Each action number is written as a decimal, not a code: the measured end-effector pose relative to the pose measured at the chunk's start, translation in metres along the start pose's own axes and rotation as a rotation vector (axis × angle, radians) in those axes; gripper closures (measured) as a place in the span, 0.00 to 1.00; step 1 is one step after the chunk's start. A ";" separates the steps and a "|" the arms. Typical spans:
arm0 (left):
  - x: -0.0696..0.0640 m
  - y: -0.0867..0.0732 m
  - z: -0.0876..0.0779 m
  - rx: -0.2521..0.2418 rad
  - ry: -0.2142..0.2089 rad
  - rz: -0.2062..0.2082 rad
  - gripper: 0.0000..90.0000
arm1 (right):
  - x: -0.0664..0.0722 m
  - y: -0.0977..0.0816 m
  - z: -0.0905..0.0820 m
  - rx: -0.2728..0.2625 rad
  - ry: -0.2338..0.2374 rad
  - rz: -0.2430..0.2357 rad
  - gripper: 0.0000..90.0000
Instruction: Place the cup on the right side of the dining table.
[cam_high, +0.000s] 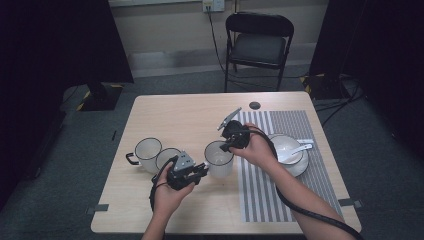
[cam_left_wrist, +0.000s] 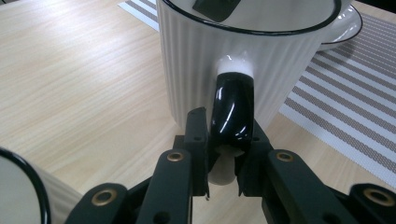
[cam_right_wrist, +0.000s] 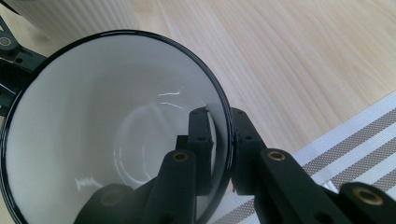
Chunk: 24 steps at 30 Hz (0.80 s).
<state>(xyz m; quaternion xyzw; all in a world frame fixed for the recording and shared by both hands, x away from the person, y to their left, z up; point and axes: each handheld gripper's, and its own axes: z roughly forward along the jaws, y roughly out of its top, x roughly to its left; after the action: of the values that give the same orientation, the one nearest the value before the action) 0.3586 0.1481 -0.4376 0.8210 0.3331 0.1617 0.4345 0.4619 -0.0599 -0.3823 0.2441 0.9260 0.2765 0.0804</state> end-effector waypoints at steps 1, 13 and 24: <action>0.001 0.001 0.001 -0.002 0.002 0.005 0.87 | -0.001 0.000 0.000 -0.001 -0.001 0.003 0.91; 0.007 0.012 0.007 0.008 0.019 0.006 0.87 | -0.014 0.005 -0.001 -0.001 0.002 0.008 0.91; 0.012 0.022 0.011 0.010 0.038 0.008 0.87 | -0.024 0.012 -0.004 0.001 -0.005 0.004 0.91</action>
<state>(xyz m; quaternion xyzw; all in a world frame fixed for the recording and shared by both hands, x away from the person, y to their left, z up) 0.3826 0.1408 -0.4263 0.8213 0.3387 0.1775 0.4234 0.4869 -0.0652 -0.3726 0.2466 0.9254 0.2758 0.0821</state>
